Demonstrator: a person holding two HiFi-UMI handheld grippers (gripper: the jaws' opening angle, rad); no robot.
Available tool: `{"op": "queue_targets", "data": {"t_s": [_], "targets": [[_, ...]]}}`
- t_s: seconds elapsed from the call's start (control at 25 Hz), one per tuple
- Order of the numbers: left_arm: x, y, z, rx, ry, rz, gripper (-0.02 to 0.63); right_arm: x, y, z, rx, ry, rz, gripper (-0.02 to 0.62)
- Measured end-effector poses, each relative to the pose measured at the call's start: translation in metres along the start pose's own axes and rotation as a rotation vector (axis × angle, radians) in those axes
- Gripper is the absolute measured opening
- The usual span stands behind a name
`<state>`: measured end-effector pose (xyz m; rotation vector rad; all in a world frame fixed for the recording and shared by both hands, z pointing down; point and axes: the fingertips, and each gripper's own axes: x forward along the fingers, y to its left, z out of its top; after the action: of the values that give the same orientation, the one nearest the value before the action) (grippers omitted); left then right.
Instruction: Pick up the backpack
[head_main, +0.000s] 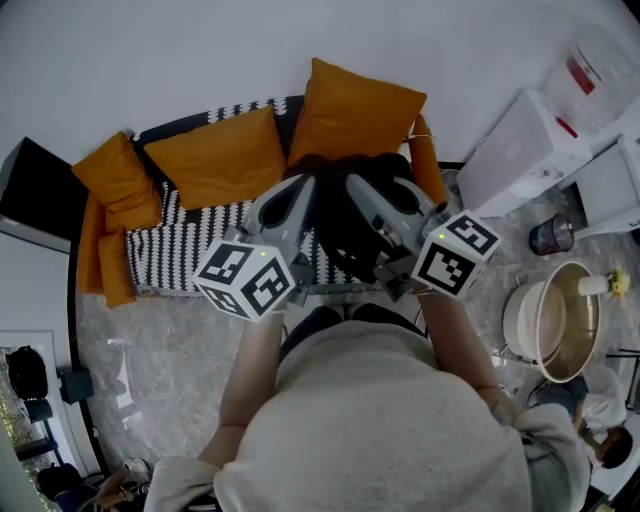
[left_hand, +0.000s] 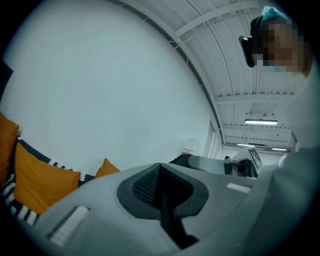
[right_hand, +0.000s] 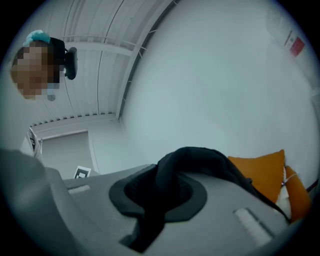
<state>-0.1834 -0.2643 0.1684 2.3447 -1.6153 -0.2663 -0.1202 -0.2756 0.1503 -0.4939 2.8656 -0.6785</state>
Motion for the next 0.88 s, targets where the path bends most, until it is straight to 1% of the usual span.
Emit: {"op": "queue_targets", "data": {"t_s": [0.12, 0.48, 0.88], "targets": [[0.002, 0.003, -0.004, 0.019, 0.021, 0.006, 0.008, 0.001, 0.002, 0.002, -0.010, -0.004, -0.002, 0.046], [0.006, 0.002, -0.012, 0.004, 0.038, 0.012, 0.008, 0.001, -0.004, -0.005, -0.013, 0.026, -0.017, 0.046], [0.002, 0.010, -0.016, 0.008, 0.050, 0.047, 0.008, 0.004, -0.001, -0.016, -0.022, 0.061, -0.008, 0.046]]}}
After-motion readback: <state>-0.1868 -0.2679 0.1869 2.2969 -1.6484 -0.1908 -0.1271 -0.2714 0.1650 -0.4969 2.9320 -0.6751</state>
